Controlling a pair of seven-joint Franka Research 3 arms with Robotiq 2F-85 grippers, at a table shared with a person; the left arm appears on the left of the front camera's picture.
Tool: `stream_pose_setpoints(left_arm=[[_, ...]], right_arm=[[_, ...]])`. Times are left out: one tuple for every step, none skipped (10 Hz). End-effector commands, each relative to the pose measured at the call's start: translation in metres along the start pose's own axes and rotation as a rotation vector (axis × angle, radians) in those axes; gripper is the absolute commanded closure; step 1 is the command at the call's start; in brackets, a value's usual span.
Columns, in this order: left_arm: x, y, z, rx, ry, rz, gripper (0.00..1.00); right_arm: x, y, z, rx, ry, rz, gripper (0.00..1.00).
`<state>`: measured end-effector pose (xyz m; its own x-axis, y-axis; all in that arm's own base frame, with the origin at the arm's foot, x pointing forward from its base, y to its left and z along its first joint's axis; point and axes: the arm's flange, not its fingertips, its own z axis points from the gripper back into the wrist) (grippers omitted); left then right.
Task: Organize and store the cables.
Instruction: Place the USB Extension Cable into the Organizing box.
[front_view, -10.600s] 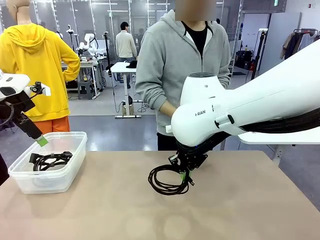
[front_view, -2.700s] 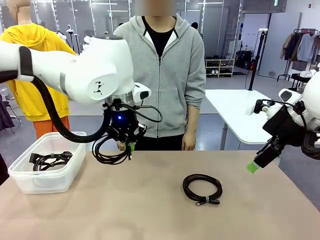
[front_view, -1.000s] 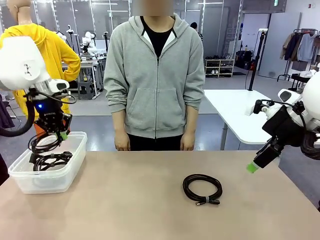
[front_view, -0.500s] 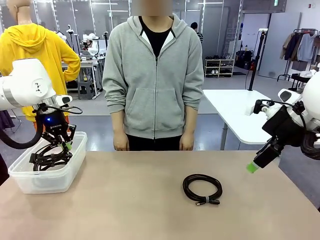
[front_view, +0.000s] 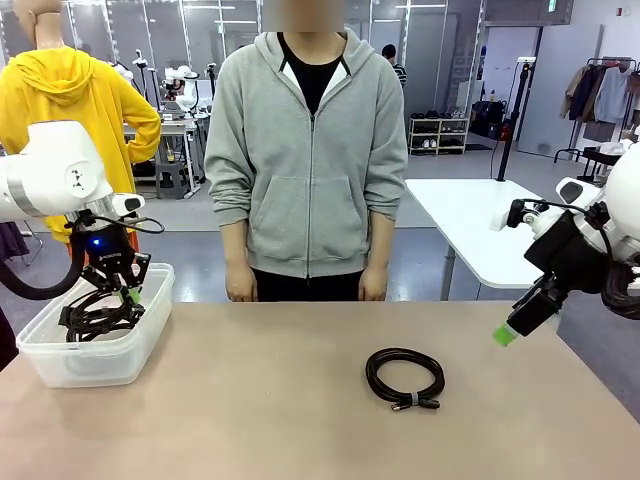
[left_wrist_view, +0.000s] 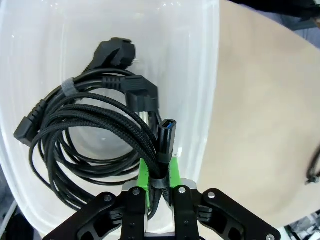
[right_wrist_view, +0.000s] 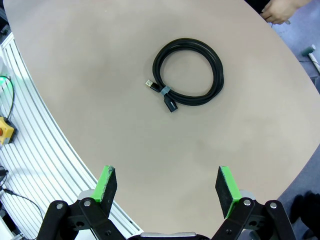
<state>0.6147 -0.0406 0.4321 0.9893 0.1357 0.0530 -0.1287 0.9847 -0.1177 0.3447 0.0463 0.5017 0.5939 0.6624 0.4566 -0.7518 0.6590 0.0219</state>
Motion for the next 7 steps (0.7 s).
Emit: stream_pose_setpoints(left_arm=[[0.003, 0.0, -0.014, 0.099, -0.005, -0.061, 0.46], [0.0, 0.001, -0.012, 0.079, -0.013, -0.063, 0.27], [-0.001, 0.002, -0.009, 0.065, -0.007, -0.07, 0.09], [-0.002, 0.002, -0.009, 0.083, -0.009, -0.073, 0.0], [-0.005, 0.002, -0.009, 0.1, -0.008, -0.085, 0.0], [-0.009, 0.001, -0.008, 0.107, -0.018, -0.092, 0.0], [-0.016, 0.001, -0.004, 0.114, -0.034, -0.1, 0.03]], right_arm=[[0.002, 0.003, 0.0, 0.001, 0.002, -0.025, 0.0], [0.002, 0.003, 0.0, 0.001, 0.002, -0.025, 0.0], [0.002, 0.003, 0.0, 0.001, 0.002, -0.025, 0.0], [0.002, 0.003, 0.0, 0.001, 0.002, -0.025, 0.0], [0.002, 0.003, 0.0, 0.001, 0.002, -0.025, 0.0], [0.002, 0.003, 0.0, 0.001, 0.002, -0.025, 0.0], [0.002, 0.003, 0.0, 0.001, 0.002, -0.025, 0.0]])
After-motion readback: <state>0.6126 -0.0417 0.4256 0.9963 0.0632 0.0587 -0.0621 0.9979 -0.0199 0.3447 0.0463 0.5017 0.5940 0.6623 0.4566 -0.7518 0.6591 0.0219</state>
